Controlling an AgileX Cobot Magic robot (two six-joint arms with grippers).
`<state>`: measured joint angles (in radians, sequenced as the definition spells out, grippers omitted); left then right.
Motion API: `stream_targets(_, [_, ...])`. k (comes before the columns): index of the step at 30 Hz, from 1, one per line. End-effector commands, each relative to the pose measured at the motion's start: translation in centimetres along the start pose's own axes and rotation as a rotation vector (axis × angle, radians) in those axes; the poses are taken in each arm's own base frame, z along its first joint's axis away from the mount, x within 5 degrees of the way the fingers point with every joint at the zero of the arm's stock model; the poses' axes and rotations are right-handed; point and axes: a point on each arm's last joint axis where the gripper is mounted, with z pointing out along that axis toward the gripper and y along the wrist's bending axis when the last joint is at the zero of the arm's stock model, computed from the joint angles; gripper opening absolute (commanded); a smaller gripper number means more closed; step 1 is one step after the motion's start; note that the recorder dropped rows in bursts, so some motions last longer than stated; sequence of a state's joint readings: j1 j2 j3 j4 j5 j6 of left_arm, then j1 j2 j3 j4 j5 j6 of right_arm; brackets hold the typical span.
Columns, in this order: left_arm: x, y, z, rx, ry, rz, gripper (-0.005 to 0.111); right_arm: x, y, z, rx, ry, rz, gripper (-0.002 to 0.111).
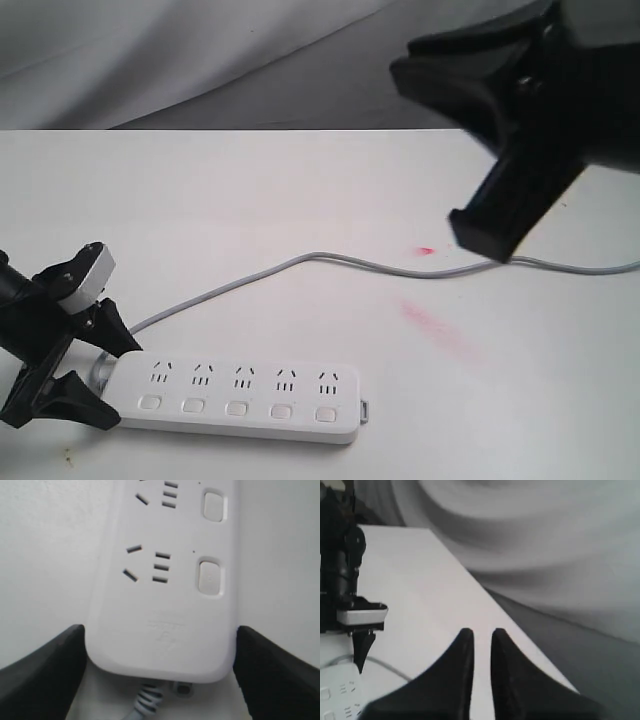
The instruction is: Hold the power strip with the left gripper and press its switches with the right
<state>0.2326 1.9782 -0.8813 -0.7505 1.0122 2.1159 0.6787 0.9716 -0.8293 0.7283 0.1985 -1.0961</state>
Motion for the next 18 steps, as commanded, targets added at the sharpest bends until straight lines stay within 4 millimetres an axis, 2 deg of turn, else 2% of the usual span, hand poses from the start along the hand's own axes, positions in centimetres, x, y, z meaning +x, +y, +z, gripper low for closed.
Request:
stream_targets(1, [1.2,-0.1,0.7,0.007,0.092,0.009,0.064,-2.5,-0.3,-5.6,0.070,-0.172,0.002,0.000])
stream_targets(5, [1.2,-0.1,0.7,0.007,0.092,0.009,0.064,-3.8,0.2,-11.7,0.119,-0.348,0.027,0.000])
stream_targets(7, [1.2,-0.1,0.7,0.007,0.092,0.009,0.064,-3.5,0.7,-14.1,0.145,-0.412,0.014,0.000])
stream_targets(9, [1.2,-0.1,0.7,0.007,0.092,0.009,0.064,-3.0,0.9,-15.7,0.177,-0.458,0.012,0.000])
stream_targets(14, [1.2,-0.1,0.7,0.007,0.092,0.009,0.064,-2.1,1.3,-17.2,0.222,-0.511,0.012,0.000])
stream_targets(18, [1.2,-0.1,0.7,0.007,0.092,0.009,0.064,-2.1,1.3,-17.6,0.228,-0.524,0.011,0.000])
